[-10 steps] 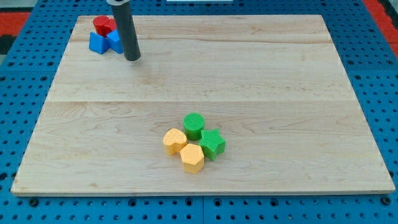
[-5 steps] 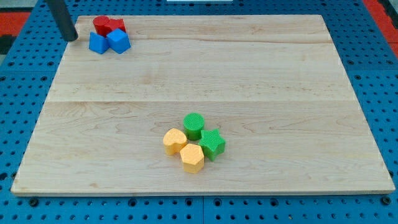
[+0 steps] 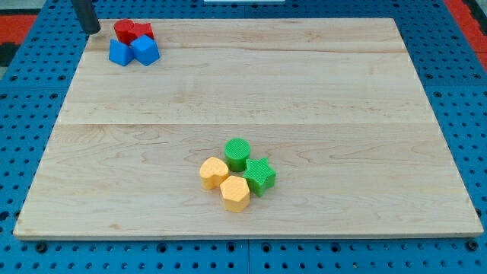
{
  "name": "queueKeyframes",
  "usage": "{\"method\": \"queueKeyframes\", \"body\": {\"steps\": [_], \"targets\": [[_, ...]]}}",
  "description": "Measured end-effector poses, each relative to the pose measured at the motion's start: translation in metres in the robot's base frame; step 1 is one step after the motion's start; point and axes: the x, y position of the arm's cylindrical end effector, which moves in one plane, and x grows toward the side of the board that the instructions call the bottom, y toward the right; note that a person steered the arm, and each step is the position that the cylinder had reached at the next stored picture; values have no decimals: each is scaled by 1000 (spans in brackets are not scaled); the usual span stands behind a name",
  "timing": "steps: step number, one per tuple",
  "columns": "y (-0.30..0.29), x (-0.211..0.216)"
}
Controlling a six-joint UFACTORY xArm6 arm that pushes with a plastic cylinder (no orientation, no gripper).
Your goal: Separate the red blocks from the blue blocks
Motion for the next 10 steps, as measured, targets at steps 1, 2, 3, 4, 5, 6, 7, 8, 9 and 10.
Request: {"method": "queueKeyframes", "body": {"steps": [1, 2, 3, 4, 5, 6, 7, 8, 9, 10], "targets": [[0, -1], [0, -2], [0, -5], [0, -11], [0, -16], [0, -21], [0, -26], [7, -27], [24, -19], [53, -5]]}}
